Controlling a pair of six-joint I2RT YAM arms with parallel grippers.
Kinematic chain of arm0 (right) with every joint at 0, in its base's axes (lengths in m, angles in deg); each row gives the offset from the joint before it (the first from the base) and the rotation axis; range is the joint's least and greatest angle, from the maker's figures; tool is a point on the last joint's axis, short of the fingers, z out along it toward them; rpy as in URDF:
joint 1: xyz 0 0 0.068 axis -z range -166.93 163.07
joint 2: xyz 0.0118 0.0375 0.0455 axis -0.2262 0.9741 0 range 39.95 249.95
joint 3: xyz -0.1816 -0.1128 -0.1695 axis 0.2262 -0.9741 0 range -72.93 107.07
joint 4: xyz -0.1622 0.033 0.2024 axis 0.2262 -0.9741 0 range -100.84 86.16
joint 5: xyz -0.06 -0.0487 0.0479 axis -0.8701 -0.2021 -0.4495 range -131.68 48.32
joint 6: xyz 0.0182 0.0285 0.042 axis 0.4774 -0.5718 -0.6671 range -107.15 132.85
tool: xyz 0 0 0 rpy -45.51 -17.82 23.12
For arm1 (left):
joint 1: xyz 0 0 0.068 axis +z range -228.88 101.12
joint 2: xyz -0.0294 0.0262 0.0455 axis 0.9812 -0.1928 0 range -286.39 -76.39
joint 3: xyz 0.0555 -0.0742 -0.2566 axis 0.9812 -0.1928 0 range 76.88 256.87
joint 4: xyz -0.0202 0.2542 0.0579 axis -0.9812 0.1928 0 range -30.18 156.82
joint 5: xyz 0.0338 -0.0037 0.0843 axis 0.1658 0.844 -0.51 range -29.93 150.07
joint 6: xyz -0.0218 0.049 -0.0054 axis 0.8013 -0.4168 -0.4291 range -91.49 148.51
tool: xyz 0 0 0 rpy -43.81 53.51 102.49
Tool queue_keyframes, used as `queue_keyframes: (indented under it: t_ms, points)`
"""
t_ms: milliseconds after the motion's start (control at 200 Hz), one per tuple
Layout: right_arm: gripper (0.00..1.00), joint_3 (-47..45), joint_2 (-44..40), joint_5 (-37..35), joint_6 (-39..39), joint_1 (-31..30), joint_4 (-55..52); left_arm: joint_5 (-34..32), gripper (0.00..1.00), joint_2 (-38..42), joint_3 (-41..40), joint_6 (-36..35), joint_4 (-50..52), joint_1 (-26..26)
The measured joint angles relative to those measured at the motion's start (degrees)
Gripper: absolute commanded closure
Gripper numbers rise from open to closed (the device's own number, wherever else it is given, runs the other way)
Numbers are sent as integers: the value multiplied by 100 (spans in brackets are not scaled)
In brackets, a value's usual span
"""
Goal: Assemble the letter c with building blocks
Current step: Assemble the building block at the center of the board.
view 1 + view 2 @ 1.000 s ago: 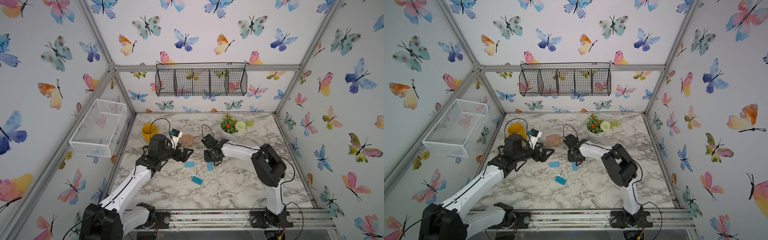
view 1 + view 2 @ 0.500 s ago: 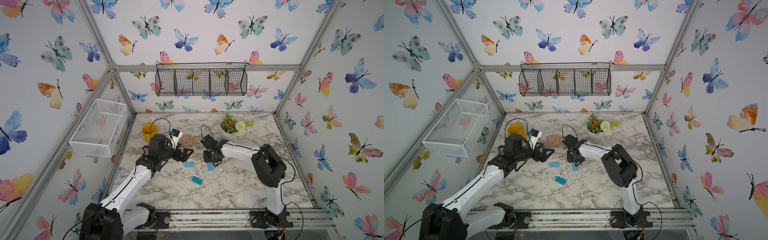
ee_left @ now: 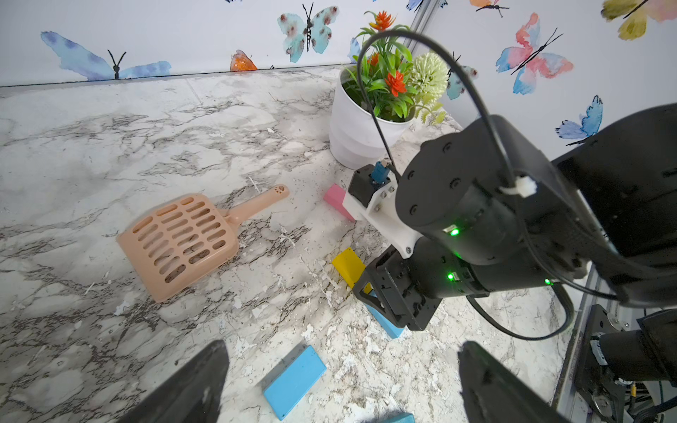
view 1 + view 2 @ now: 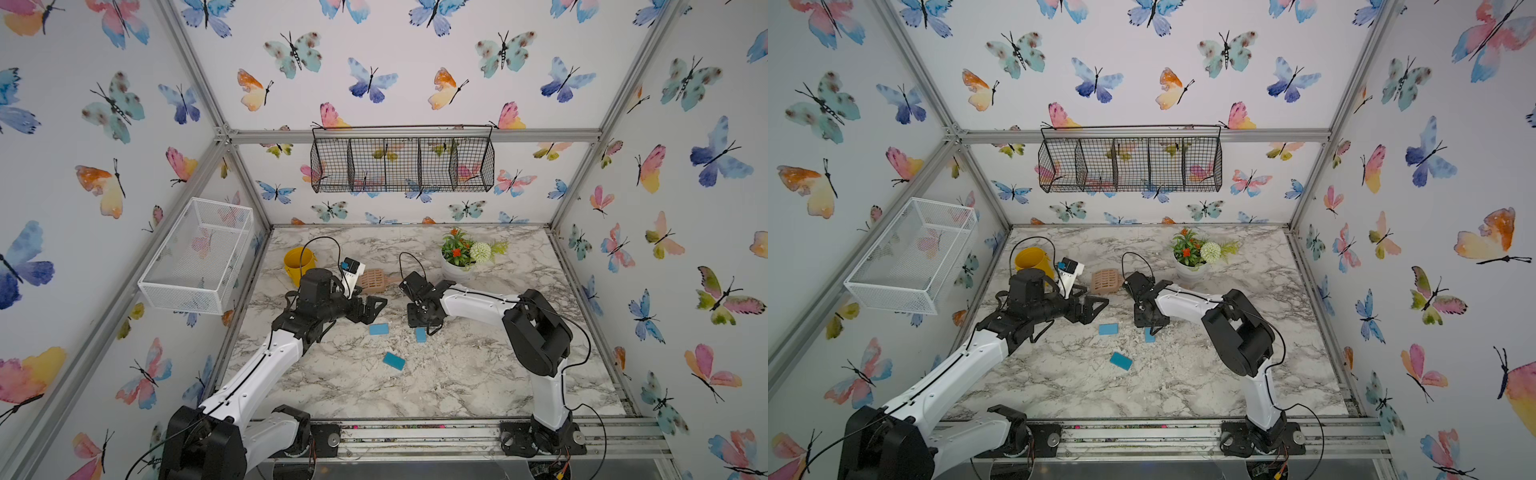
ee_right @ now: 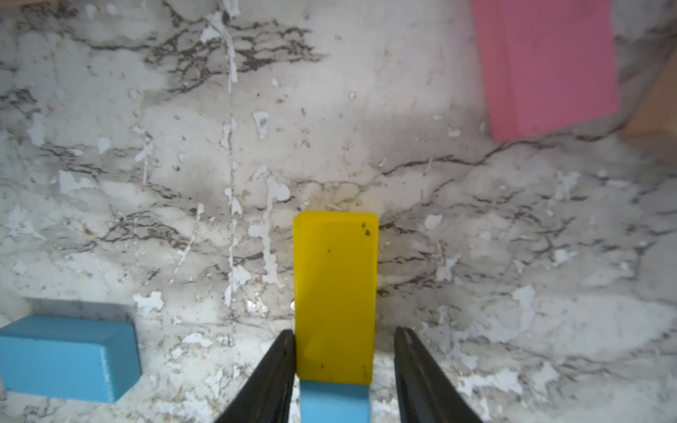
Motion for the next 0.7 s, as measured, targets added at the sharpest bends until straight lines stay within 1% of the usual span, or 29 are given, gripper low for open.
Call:
queue_keyframes:
  t_ms: [100, 190, 355, 546, 701]
  points:
    - [54, -39, -308, -44, 37, 0, 11, -164, 2, -2, 0, 35, 4, 0]
    - [55, -210, -785, -74, 109, 0, 87, -339, 2, -50, 13, 59, 37, 0]
    - [56, -511, -1515, -74, 387, 0, 164, -608, 1, -328, 251, 81, 361, 0]
    - [56, -728, -1867, 59, 688, 0, 164, -623, 0, -529, 485, 122, 570, 0]
    - [61, -824, -1932, 219, 859, 0, 197, -619, 0, -623, 492, 103, 638, 0]
